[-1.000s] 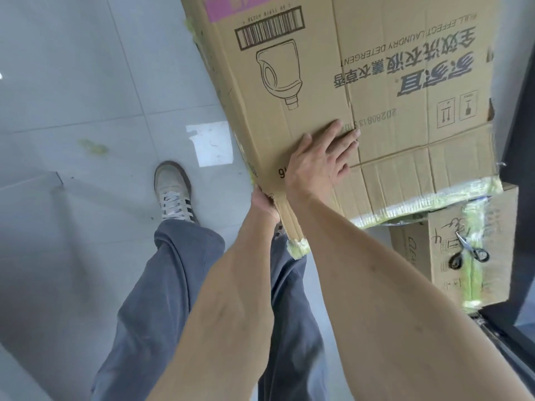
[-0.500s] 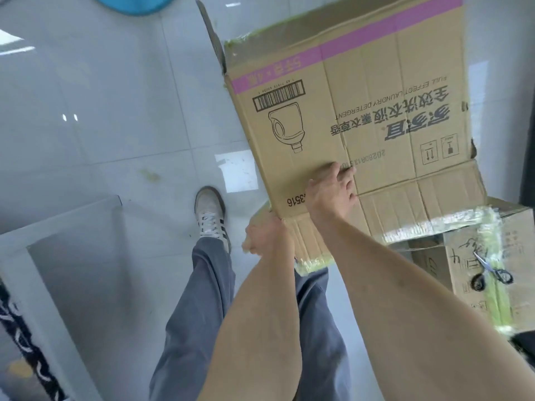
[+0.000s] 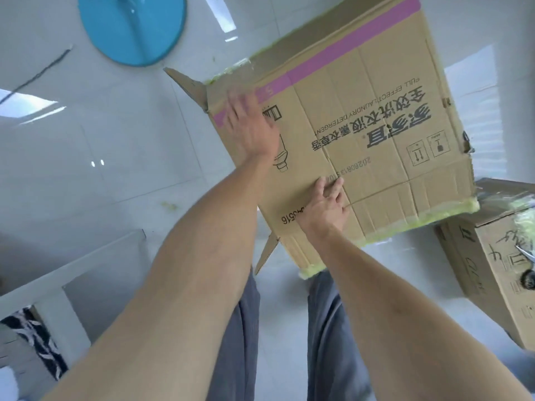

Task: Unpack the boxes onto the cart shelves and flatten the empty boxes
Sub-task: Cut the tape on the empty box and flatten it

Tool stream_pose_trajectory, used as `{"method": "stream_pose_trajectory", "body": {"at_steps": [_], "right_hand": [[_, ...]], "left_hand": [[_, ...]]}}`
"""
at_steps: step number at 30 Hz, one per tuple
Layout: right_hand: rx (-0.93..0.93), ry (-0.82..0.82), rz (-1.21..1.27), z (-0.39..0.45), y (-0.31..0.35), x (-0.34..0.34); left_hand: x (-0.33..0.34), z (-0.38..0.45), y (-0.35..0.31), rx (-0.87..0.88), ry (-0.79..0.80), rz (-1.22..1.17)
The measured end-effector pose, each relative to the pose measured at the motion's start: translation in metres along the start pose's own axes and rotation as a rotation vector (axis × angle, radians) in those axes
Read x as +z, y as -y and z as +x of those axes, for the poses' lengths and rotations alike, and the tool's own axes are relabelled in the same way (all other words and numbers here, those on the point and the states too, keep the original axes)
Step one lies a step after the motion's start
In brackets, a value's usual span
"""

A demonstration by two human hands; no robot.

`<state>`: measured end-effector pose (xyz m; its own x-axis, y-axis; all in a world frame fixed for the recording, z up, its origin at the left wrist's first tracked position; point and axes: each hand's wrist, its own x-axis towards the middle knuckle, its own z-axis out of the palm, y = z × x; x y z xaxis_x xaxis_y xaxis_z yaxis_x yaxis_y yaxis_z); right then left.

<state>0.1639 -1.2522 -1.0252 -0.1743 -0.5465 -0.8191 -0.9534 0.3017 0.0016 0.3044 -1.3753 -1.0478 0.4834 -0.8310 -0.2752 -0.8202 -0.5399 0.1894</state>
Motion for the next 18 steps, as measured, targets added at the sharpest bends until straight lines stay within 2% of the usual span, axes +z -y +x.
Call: {"method": "stream_pose_trajectory", "body": {"at_steps": [3,7,11,13,16,18], "right_hand": [[0.002,0.057,0.043,0.013,0.001,0.001],[0.092,0.189,0.191,0.04,0.011,-0.003],[0.125,0.188,0.283,0.053,0.017,0.009],[0.071,0.217,0.296,0.051,0.019,0.022],[0.029,0.209,0.274,0.047,0.025,0.038],[0.039,0.179,0.219,0.047,0.023,0.039]], "left_hand": [[0.001,0.042,-0.025,0.131,0.095,0.1],[0.025,0.057,-0.034,0.144,0.408,0.221],[0.054,0.052,-0.006,0.184,0.495,0.438],[0.058,0.05,0.013,0.167,0.414,0.435],[0.052,0.027,0.055,0.149,0.075,0.286],[0.051,-0.002,0.08,0.056,-0.041,0.19]]}}
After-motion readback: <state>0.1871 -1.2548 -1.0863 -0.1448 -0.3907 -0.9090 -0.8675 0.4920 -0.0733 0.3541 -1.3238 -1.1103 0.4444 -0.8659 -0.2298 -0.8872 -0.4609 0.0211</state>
